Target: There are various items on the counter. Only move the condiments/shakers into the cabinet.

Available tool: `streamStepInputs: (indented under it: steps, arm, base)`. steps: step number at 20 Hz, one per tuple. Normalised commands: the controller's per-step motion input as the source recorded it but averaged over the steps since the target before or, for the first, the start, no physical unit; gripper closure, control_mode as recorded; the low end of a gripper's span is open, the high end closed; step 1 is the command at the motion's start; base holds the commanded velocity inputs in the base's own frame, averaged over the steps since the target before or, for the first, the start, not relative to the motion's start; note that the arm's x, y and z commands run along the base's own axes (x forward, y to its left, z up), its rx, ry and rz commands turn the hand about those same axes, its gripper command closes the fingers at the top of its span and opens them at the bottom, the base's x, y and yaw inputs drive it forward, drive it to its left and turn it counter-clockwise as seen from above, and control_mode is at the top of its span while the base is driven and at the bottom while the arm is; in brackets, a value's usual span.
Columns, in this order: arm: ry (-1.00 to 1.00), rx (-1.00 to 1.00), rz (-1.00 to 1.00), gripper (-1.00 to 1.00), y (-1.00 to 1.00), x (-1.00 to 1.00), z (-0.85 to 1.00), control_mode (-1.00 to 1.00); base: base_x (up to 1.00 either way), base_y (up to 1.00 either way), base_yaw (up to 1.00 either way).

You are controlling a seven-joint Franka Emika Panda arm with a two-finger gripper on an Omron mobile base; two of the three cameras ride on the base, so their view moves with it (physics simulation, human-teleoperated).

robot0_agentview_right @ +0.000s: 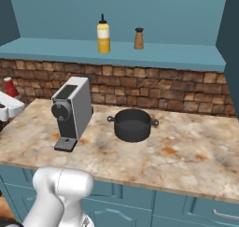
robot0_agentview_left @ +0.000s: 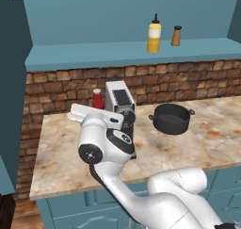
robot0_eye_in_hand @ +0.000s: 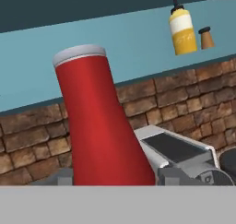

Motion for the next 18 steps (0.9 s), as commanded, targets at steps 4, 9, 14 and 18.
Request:
streamStepInputs:
  steps: [4, 9, 14, 18]
  arm:
    - [-0.06, 0.01, 0.02, 1.00, 0.00, -0.10, 1.00, -1.00]
    - [0.00, 0.16, 0.13, 1.00, -0.18, 0.00, 1.00, -1.00]
    - [0.00, 0.10, 0.06, 1.00, -0.12, 0.07, 0.85, -1.00]
    - [0.00, 0.00, 0.00, 1.00, -0.02, 0.30, 0.55, -1.00]
  base:
    - [0.00, 0.00, 0.00]
    - [0.00, 0.00, 0.00]
    - [0.00, 0.00, 0.00]
    - [0.00, 0.00, 0.00]
